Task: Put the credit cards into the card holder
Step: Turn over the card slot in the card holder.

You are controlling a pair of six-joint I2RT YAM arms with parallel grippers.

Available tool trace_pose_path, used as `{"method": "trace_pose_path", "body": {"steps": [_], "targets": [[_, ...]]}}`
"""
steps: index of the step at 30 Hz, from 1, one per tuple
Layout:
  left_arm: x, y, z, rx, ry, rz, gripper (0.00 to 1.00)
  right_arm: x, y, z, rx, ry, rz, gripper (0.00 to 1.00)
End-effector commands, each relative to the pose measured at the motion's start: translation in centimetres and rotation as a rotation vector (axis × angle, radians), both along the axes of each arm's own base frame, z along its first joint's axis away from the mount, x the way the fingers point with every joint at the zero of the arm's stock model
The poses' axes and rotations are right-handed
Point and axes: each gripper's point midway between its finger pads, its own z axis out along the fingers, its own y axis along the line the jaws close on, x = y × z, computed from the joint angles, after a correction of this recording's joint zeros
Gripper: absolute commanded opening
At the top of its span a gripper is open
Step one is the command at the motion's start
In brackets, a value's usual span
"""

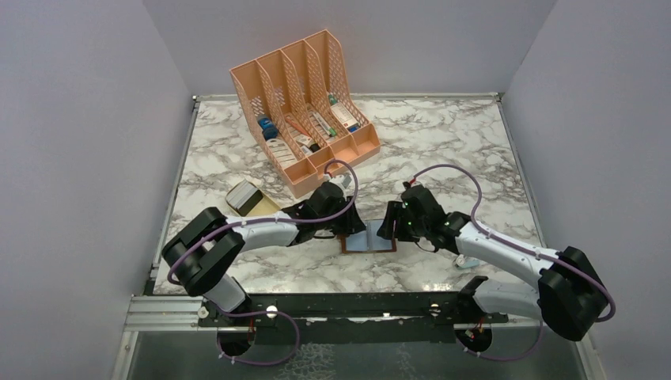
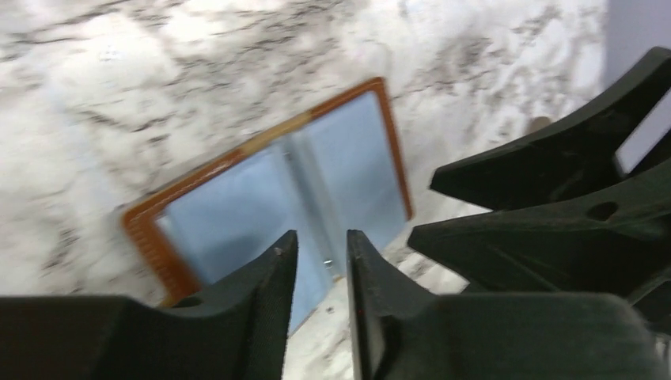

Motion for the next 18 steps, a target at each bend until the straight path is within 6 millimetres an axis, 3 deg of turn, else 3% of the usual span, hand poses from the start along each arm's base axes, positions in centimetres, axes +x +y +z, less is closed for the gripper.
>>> {"method": "trace_pose_path", "body": {"steps": [1,8,18], "targets": [[1.0,3.9,-0.8,0.196,-0.077,0.074,0.27,1.1,1.6,0.5,0.046,-0.028,0.021,0.56],[0.2,6.0,-2.4,0.257,-0.069,0.097,0.23,1.4,2.2,-0.4,0.040,-0.013,0.038,0.55],[-0.1,6.4,-4.5,0.318,-0.044,0.075,0.18,1.4,1.8,-1.8,0.004,0.006,0.033,0.54]]}}
